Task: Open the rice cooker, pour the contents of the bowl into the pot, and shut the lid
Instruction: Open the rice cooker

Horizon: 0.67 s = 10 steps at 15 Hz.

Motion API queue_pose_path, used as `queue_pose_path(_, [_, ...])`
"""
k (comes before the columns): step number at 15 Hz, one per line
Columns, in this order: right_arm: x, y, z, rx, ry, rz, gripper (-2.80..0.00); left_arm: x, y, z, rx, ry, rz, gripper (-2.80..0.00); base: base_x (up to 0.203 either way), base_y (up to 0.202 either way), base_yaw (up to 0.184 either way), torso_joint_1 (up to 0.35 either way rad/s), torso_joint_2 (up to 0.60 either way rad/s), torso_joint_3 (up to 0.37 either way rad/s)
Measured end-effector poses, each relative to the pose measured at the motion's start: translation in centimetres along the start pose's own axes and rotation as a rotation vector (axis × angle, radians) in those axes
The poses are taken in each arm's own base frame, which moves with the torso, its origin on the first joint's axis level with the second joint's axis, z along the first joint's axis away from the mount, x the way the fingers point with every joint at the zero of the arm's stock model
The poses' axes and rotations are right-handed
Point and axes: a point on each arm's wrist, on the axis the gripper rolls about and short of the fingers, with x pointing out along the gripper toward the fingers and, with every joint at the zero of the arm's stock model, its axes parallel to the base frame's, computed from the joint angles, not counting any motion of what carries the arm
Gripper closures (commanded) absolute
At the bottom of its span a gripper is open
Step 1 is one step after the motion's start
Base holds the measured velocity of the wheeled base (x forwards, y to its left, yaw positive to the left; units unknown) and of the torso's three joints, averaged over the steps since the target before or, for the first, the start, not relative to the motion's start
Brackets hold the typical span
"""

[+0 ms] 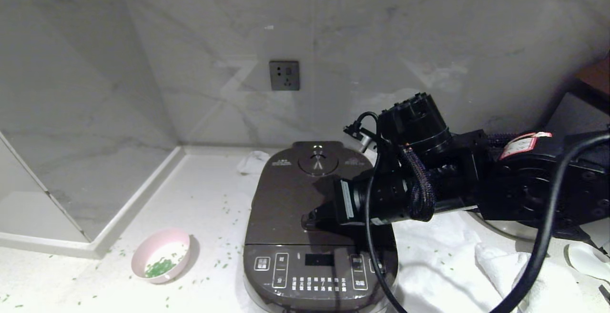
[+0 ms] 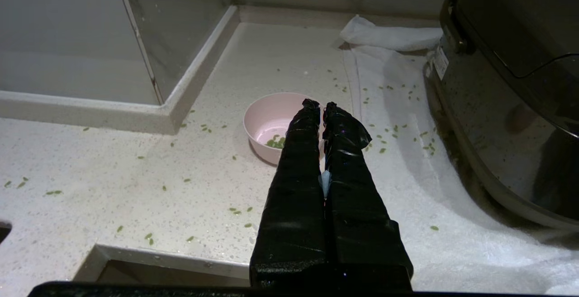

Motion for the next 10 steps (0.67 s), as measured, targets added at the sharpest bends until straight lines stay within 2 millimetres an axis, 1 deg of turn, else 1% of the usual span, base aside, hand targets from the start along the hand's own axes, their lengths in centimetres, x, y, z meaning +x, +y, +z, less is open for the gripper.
queue_pose_path(4, [0.7, -0.7, -0.2, 0.010, 0.015, -0.021, 0.00, 0.0, 0.0, 0.0, 0.000, 0.000, 0.001, 0.00, 0.000, 0.000, 0.000, 0.000, 0.00, 0.000])
queue_pose_path(10, [0.9, -1.3, -0.1, 0.001, -0.021, -0.012, 0.00, 0.0, 0.0, 0.0, 0.000, 0.000, 0.000, 0.00, 0.000, 0.000, 0.000, 0.000, 0.00, 0.000])
